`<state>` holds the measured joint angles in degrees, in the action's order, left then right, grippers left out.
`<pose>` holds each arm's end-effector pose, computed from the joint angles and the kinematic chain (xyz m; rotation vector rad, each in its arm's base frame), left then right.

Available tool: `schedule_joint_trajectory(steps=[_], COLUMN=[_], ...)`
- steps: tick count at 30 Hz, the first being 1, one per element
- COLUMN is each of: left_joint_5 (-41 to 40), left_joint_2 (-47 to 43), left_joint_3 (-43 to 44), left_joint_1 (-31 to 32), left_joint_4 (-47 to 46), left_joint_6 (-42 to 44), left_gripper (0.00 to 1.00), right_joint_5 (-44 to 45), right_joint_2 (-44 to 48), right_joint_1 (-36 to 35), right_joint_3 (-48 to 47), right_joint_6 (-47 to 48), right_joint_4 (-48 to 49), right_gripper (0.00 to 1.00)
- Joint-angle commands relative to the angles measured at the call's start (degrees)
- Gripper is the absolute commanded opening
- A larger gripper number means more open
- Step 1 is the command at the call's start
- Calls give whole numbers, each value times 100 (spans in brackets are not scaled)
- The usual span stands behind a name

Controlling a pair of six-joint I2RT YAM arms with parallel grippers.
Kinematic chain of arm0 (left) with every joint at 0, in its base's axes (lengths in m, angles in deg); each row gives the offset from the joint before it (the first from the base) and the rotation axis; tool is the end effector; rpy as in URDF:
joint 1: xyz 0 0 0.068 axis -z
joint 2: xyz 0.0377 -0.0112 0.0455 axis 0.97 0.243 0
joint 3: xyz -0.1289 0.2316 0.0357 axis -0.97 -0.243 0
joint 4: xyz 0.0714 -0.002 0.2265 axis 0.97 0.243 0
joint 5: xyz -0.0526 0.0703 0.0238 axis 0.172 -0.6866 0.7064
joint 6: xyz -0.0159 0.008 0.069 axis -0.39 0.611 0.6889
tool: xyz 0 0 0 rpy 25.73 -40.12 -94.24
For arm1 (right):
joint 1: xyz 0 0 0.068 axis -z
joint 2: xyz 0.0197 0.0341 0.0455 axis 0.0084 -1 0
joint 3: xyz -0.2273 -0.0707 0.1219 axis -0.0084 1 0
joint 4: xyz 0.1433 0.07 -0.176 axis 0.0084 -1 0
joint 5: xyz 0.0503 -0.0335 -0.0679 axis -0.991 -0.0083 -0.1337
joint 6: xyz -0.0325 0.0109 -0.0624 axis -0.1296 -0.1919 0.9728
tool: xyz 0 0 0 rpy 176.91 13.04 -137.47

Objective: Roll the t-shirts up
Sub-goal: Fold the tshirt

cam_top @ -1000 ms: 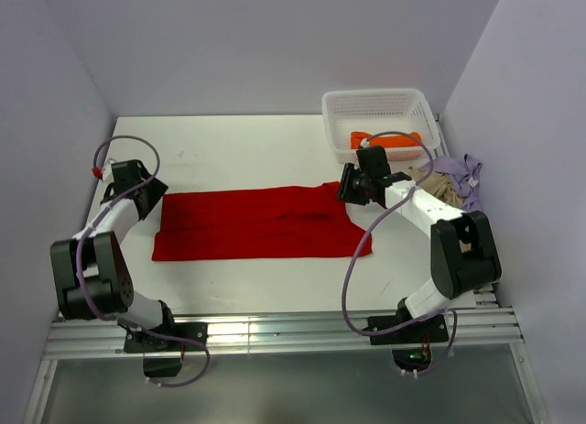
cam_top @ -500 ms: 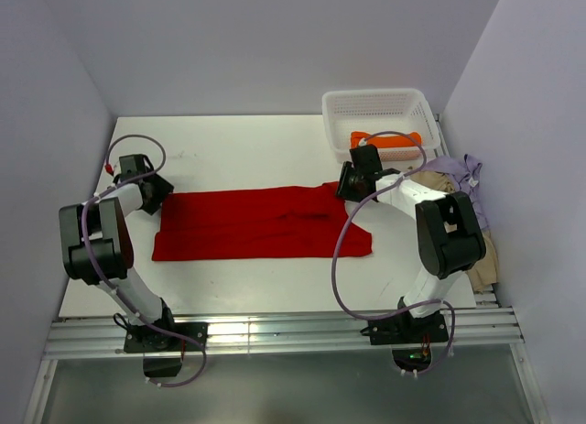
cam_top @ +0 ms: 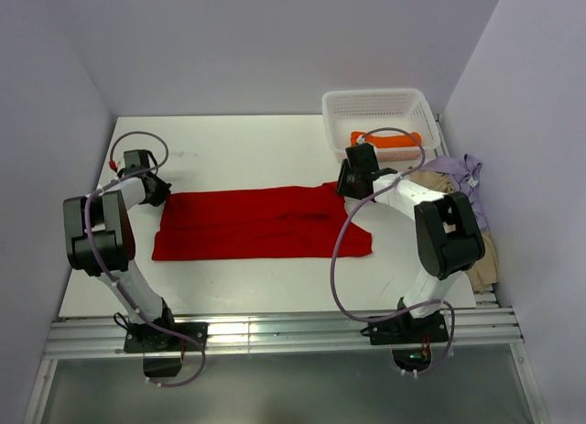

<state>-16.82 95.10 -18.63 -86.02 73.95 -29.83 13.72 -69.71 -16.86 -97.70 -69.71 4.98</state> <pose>0.3520 0.0662 0.1510 -1.1606 2.2110 -0.1727 0.3361 0.1021 0.1811 0.2504 2.4404 0.2970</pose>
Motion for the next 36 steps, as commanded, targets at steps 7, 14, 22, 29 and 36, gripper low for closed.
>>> schedule_joint_trajectory(steps=[7, 14, 22, 29, 36], left_joint_5=[-122, 28, 98, 81, 54], left_joint_2=[40, 172, 251, 234, 234], left_joint_3=[571, 632, 694, 702, 729], left_joint_1=[-195, -204, -195, -204, -195], left_joint_4=[355, 311, 302, 320, 364], left_joint_6=[228, 307, 325, 334, 351], left_gripper=[0, 0, 0, 0, 0], right_joint_5=[1485, 1890, 2425, 3085, 3516], right_joint_2=[-102, -894, -1606, -2001, -2283], right_joint_1=[-638, -999, -1359, -1500, -1570], right_joint_3=[-955, -1877, -2545, -2915, -3039], right_joint_6=[564, 1134, 1504, 1636, 1724], right_joint_4=[-320, -699, -1279, -1648, -1754], right_gripper=[44, 43, 42, 40, 35])
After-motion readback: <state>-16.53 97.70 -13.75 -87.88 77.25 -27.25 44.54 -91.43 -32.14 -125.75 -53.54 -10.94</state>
